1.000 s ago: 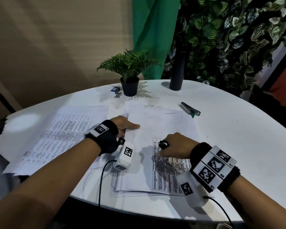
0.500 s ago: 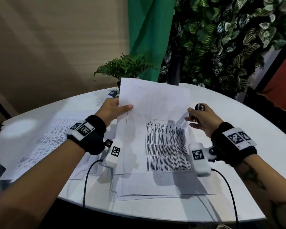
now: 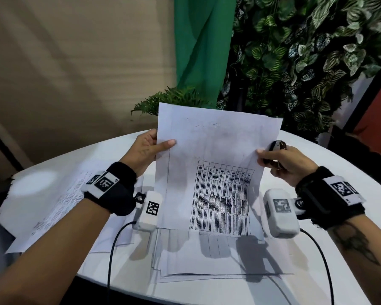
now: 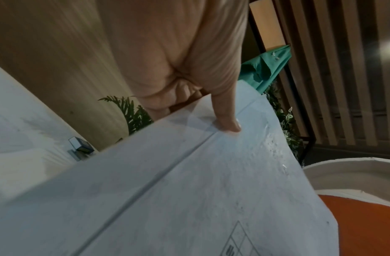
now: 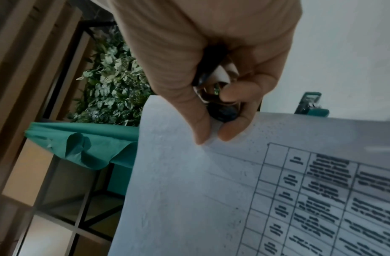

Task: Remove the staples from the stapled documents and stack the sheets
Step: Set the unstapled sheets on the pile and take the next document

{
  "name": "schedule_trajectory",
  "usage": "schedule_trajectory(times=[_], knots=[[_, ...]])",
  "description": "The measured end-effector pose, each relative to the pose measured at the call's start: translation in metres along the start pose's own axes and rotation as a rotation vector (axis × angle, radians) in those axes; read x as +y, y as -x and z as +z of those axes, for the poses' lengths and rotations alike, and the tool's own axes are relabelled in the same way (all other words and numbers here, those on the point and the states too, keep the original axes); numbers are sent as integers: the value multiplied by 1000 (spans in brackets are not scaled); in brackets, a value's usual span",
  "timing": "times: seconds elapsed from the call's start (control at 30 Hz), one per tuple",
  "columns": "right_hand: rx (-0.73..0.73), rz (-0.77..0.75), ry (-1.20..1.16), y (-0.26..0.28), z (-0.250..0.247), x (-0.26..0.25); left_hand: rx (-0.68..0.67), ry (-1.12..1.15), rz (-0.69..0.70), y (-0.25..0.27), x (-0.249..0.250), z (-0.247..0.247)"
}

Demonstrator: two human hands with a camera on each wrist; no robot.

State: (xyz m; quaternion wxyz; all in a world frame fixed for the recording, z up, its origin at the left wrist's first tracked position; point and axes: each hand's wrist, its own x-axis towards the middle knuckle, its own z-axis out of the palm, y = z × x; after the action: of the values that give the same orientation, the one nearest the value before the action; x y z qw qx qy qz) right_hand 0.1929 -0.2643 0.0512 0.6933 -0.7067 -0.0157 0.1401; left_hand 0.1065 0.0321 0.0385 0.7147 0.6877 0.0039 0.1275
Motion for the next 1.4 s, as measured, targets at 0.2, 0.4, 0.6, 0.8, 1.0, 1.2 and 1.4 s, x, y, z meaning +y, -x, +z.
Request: schedule_trajectory(times=[0.2, 0.4, 0.6, 0.8, 1.0, 1.2, 1.4], knots=[[-15, -139, 80, 7, 6, -33, 39, -37, 87, -15, 28, 6], [133, -545, 1, 40, 9, -76, 101, -15, 306, -18, 89, 16], [118, -570, 71, 70, -2, -38, -10, -76, 280, 28, 74, 20], [84, -256, 144, 67, -7, 16, -8, -110, -22, 50, 24, 21], [38, -211, 138, 70, -10, 15, 21, 67, -59, 40, 35, 27], [58, -196, 130, 73, -9, 12, 3, -30, -20, 41, 45, 47], [133, -212, 65, 74, -7, 14, 11, -64, 15, 43, 47, 53]])
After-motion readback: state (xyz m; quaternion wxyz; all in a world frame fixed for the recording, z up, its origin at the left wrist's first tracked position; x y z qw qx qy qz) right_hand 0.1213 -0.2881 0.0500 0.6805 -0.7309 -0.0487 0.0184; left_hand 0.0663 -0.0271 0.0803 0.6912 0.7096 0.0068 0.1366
